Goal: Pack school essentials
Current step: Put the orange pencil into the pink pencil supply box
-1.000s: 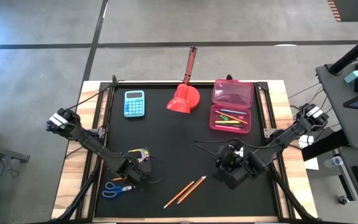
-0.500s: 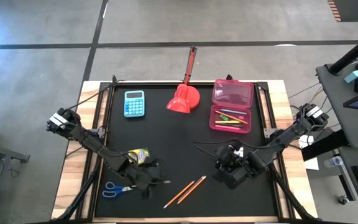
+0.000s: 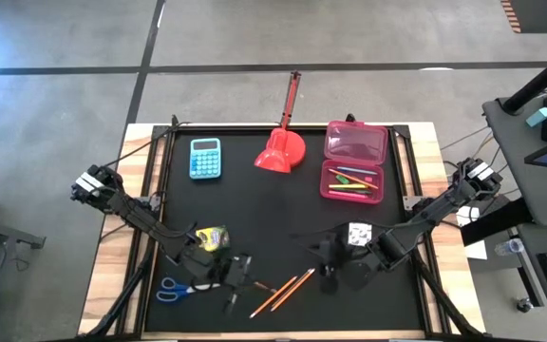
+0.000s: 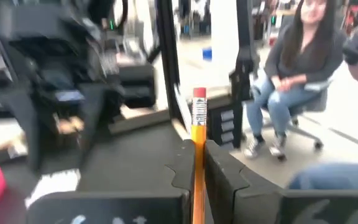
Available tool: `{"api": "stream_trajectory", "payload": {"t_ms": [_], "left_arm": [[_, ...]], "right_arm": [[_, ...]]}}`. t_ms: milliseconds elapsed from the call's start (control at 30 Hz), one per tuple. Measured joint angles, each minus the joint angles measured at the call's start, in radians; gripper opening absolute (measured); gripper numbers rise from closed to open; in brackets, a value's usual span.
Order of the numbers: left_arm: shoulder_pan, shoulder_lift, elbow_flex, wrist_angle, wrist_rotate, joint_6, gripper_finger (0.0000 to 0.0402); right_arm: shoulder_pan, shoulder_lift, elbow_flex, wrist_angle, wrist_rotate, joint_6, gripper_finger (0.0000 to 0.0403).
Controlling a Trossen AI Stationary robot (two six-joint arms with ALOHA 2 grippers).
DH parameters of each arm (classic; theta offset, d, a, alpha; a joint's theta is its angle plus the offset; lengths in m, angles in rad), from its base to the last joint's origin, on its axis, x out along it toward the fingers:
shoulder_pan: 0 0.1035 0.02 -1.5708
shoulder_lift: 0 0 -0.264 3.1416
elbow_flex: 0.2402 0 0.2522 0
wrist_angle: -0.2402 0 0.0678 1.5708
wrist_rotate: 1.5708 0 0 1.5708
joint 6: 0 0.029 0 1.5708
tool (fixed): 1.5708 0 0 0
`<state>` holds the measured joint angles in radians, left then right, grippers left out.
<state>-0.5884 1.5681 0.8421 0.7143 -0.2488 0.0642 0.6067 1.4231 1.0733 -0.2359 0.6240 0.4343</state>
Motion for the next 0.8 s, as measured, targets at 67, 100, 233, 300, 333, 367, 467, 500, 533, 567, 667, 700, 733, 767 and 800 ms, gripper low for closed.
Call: {"api": "stream_trajectory", "payload": {"t_ms": [67, 100, 233, 300, 333, 367, 467, 500, 533, 567, 667, 700, 733, 767, 800], "left_arm": [[0.0, -0.001, 0.0, 0.046, -0.001, 0.043, 0.0002], [0.0, -0.001, 0.0, 0.064, -0.001, 0.06, 0.0002], [0.0, -0.001, 0.0, 0.132, -0.004, 0.129, 0.0002], [0.0, -0.001, 0.0, 0.165, -0.004, 0.161, 0.0002], [0.0, -0.001, 0.0, 0.186, -0.004, 0.181, 0.0002], [0.0, -0.001, 0.0, 0.206, -0.004, 0.201, 0.0002], [0.002, -0.001, 0.001, 0.262, -0.004, 0.254, 0.0002], [0.003, -0.001, 0.001, 0.277, -0.004, 0.265, 0.0002], [0.005, -0.001, 0.001, 0.29, -0.003, 0.277, 0.0002], [0.006, -0.001, 0.001, 0.301, -0.004, 0.286, 0.0002], [0.011, -0.002, 0.001, 0.322, -0.004, 0.29, 0.0002], [0.013, -0.002, 0.001, 0.323, -0.004, 0.29, 0.0002], [0.013, -0.002, 0.001, 0.324, -0.003, 0.29, 0.0002], [0.013, -0.002, 0.003, 0.323, -0.003, 0.29, 0.0002], [0.013, -0.002, 0.004, 0.323, -0.003, 0.29, 0.0002]], "right_arm": [[0.002, 0.0, 0.0, 0.096, -0.047, -0.088, 0.0162], [0.002, 0.0, 0.0, 0.137, -0.065, -0.125, 0.0162], [0.002, 0.0, 0.0, 0.24, -0.106, -0.218, 0.0162], [0.002, 0.0, 0.0, 0.263, -0.106, -0.231, 0.0162], [0.002, 0.0, 0.0, 0.273, -0.106, -0.234, 0.0162], [0.002, 0.001, 0.0, 0.283, -0.106, -0.234, 0.0162], [0.002, 0.018, 0.0, 0.337, -0.103, -0.252, 0.0162], [0.002, 0.027, 0.0, 0.359, -0.104, -0.268, 0.0162], [0.002, 0.04, 0.0, 0.394, -0.104, -0.28, 0.0162], [0.002, 0.051, 0.0, 0.425, -0.104, -0.301, 0.0162], [-0.002, 0.077, 0.0, 0.497, -0.101, -0.363, 0.0162], [-0.004, 0.083, 0.0, 0.516, -0.101, -0.378, 0.0162], [-0.007, 0.086, 0.0, 0.531, -0.101, -0.389, 0.0162], [-0.011, 0.09, 0.0, 0.551, -0.1, -0.401, 0.0162], [-0.017, 0.095, 0.0, 0.576, -0.101, -0.405, 0.0162]]}}
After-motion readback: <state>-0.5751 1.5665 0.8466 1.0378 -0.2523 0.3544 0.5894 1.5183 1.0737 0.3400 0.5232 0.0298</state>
